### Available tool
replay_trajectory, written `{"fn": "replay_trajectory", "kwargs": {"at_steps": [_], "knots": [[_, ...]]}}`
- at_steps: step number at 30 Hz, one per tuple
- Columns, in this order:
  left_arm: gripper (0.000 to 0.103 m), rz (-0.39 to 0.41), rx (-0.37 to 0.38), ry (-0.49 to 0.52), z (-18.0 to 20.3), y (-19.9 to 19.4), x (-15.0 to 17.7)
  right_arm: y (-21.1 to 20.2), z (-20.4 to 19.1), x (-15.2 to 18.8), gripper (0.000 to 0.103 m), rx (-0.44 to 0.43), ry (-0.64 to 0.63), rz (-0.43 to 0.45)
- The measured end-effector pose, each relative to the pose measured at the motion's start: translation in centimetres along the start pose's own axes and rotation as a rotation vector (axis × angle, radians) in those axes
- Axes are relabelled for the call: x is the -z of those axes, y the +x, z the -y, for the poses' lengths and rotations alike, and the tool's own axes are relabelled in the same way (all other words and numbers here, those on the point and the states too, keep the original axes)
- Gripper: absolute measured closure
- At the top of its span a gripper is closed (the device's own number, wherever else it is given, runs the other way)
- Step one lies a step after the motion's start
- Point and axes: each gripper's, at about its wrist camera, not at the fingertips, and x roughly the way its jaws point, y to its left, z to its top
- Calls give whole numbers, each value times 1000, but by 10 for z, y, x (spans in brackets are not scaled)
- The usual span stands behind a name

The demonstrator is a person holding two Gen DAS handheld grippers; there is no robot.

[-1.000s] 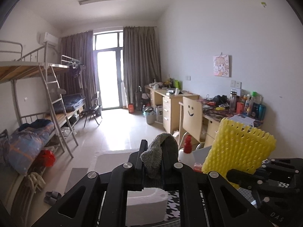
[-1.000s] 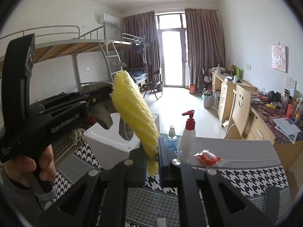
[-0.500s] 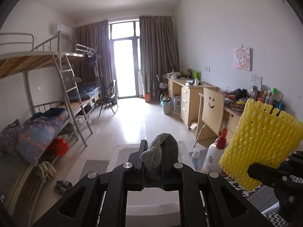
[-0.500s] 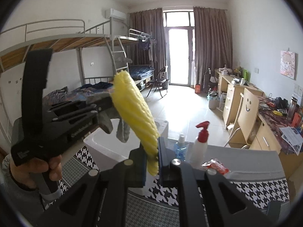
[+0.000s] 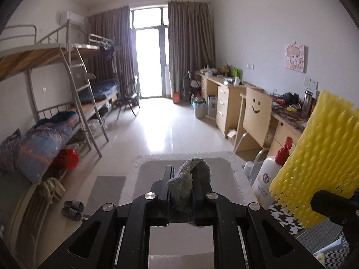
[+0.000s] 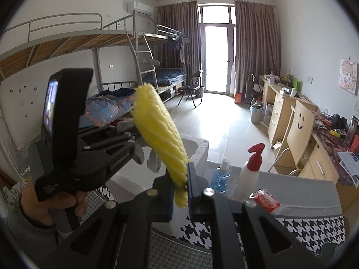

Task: Organize soft objects
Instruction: 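Lower the grey sock into the white foam box and open the left tool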

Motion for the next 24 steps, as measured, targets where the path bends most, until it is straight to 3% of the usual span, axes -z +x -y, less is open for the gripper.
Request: {"fn": "replay_trajectory", "kwargs": {"at_steps": [2,3,4,16,24], "knots": [[54,-24,17,-4,-2,6,1,2,-2,-1,90,2,-1,-6],[28,-31,13,1,-3,8,3,3,-2,-1,90,4,-2,-7],[14,-30,4,5,-4,8,4,5,-2,-2,90,5,-2,-10],[3,30,-53,-18,-20,-15,6,26,-7,-7,90,8,-2,-52],[3,45,-92,-34,-40,-23,11,48,-11,-13,90,-14,-6,-90]]}}
